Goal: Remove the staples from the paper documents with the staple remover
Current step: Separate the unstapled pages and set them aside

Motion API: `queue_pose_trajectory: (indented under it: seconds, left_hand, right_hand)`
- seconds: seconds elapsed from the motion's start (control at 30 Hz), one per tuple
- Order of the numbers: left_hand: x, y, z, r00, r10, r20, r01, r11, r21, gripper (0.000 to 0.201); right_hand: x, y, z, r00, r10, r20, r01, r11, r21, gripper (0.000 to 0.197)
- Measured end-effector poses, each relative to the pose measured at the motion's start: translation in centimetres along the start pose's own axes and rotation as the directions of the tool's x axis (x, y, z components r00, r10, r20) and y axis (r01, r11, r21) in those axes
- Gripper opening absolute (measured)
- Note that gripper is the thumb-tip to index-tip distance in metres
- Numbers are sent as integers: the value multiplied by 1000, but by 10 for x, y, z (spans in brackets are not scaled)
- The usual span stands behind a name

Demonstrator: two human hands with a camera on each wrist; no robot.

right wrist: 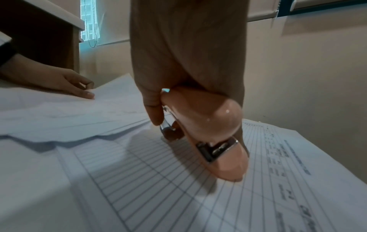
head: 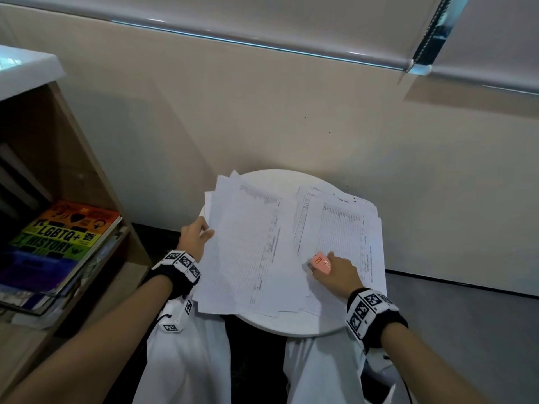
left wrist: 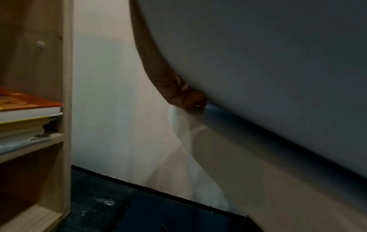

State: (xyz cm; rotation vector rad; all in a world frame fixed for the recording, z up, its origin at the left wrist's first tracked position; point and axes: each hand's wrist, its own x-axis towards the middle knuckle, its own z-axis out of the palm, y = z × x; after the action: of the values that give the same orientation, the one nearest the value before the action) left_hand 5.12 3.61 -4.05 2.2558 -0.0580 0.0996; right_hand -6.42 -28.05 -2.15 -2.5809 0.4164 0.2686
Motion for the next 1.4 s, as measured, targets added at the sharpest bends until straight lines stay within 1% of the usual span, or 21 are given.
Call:
queue_pose_trajectory:
  seconds: [0.03, 0.1, 0.13, 0.2, 0.27, 0.4, 0.47, 0.53, 0.6, 0.63, 0.67, 0.73, 0.8, 0.87, 0.93, 1.0, 1.07, 1.13, 1.27, 1.33, 1.4]
  left_hand:
    - [0, 4, 2, 1000, -16, -14, 17, 998, 58, 21]
    - [-3, 10, 4, 992, -25, -123, 46, 984, 170, 19]
    - [-5, 13, 2, 987, 11, -161, 15, 988, 154, 20]
    - [-9, 16, -2, 980, 129, -152, -130, 991, 2, 20]
    - [-16, 23, -9, 980, 172, -102, -191, 957, -217, 16]
    - [-39, 42, -18, 995, 93, -43, -103, 888, -449, 19]
    - [-55, 49, -18, 996, 76, 45, -42, 854, -519, 22]
    - [-75, 54, -13, 983, 95, 159, -5, 871, -491, 38]
    - [-96, 54, -1, 962, 81, 259, 15, 937, -348, 42]
    - [-104, 52, 7, 955, 44, 295, 36, 964, -263, 41]
    - [-110, 50, 15, 943, -10, 332, 77, 979, -190, 41]
    - [-117, 46, 27, 902, -113, 417, 146, 988, -47, 49]
    - [-120, 47, 32, 873, -139, 468, 86, 987, 133, 56]
    - [-120, 54, 33, 906, -104, 410, -63, 925, 376, 50]
    - [-115, 64, 30, 943, -4, 332, -203, 783, 588, 41]
    - [-103, 72, 30, 930, 99, 354, -313, 718, 622, 40]
    - [-85, 75, 32, 875, 126, 467, -404, 723, 561, 49]
    - [-67, 75, 36, 814, 64, 578, -425, 744, 516, 73]
    - [-40, 75, 44, 701, -75, 710, -460, 713, 529, 110]
    - [-34, 74, 45, 687, -57, 725, -474, 720, 507, 117]
    - [-33, 73, 44, 698, -3, 716, -479, 741, 471, 116]
  right_hand:
    - [1, 1, -1, 1000, 7, 2, -7, 1000, 9, 29]
    - [1, 2, -1, 1000, 22, 0, -22, 999, 30, 35]
    - [1, 3, -2, 1000, 31, 3, -31, 999, 45, 37]
    - [0, 3, -4, 999, 50, 18, -52, 990, 128, 32]
    - [-2, 3, -8, 997, 66, 35, -73, 952, 297, 24]
    - [-7, 4, -19, 981, 192, 21, -165, 775, 610, 19]
    - [-9, 5, -24, 952, 297, -79, -161, 701, 695, 12]
    - [-9, 4, -29, 877, 413, -244, -79, 626, 776, 10]
    - [-11, -3, -40, 806, 456, -377, 82, 545, 834, 14]
    - [-13, -8, -46, 799, 438, -412, 148, 521, 841, 10]
    - [-15, -15, -52, 824, 391, -410, 175, 513, 841, 8]
    - [-20, -28, -59, 929, 239, -282, 93, 587, 804, 18]
    - [-21, -41, -56, 993, 108, -46, -44, 710, 703, 32]
    - [-19, -52, -44, 990, 43, 137, -120, 774, 621, 31]
    - [-14, -64, -28, 977, 21, 214, -134, 836, 532, 22]
    - [-8, -76, -12, 979, 20, 203, -111, 888, 445, 15]
    - [1, -88, 1, 988, 14, 151, -66, 935, 348, 21]
    - [10, -96, 11, 994, -13, 106, -15, 968, 252, 38]
    - [27, -104, 26, 999, -52, 4, 52, 998, 34, 45]
    - [32, -108, 33, 999, -30, -12, 31, 999, 22, 47]
    - [36, -111, 39, 999, -23, -30, 23, 1000, 0, 46]
